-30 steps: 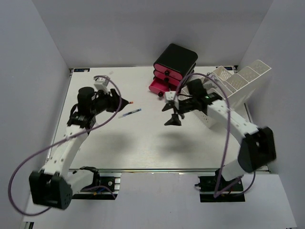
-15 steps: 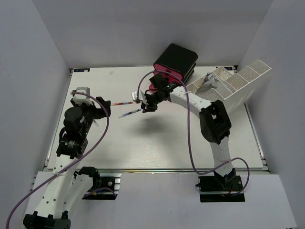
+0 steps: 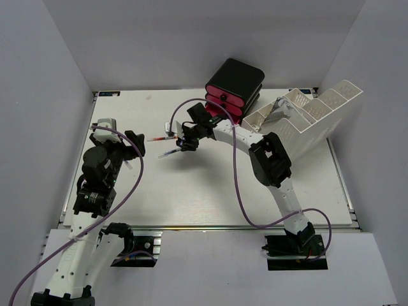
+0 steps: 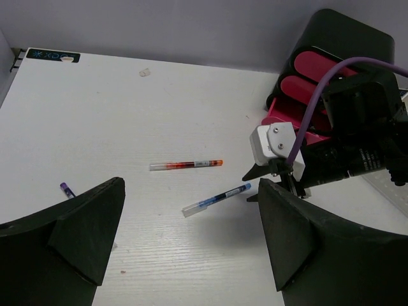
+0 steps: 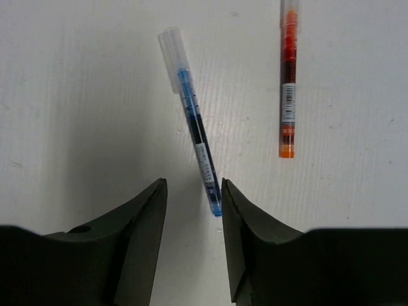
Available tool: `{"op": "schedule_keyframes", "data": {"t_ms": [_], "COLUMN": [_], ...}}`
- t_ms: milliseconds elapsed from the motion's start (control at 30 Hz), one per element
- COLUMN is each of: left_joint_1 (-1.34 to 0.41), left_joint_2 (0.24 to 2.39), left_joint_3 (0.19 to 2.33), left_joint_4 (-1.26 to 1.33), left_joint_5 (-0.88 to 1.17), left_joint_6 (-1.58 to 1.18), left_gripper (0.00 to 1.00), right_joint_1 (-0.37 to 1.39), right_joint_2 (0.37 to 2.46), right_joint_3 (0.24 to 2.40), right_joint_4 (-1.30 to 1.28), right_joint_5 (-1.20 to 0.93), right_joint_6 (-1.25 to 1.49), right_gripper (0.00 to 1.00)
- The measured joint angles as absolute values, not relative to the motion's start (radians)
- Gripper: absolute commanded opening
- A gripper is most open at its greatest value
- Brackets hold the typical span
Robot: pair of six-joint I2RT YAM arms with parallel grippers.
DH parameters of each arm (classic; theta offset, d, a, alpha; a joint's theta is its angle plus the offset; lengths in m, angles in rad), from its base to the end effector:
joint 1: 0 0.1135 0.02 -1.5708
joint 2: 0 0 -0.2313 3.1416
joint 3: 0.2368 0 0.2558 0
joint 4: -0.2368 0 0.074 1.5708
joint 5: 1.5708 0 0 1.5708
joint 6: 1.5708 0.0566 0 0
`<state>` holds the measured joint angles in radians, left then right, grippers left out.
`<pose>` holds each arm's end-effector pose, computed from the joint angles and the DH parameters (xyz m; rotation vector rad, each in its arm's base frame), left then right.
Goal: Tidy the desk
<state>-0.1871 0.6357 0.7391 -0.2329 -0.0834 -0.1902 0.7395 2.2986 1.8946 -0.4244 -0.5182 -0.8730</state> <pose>0.2016 -0.0334 0.3193 -0.0650 1.7030 -0.2107 0.3574 0.3640 0.1529 -1.8367 1.4306 0.5523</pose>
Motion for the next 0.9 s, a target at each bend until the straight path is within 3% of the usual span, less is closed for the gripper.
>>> {"op": "schedule_keyframes", "data": {"t_ms": [600,900], "left_joint_1": [-0.187,-0.187], "left_joint_2": [0.639,0.639], "left_joint_3": [0.739,0.739], "left_joint_4": [-0.233,-0.233], "left_joint_5": [-0.086,-0.091], "left_joint_6": [-0.187,-0.187], "left_gripper": [0.94,0.94], "right_joint_1": [0.725,0.717], "right_joint_2": [2.405,2.442], "right_joint_3": [1.969,2.000], "right_joint_4": [-0.409,-0.407], "right_joint_5": [-0.519,-0.539], "right_joint_6": [-0.806,-0.785], "right_gripper": [0.52,0.47]}}
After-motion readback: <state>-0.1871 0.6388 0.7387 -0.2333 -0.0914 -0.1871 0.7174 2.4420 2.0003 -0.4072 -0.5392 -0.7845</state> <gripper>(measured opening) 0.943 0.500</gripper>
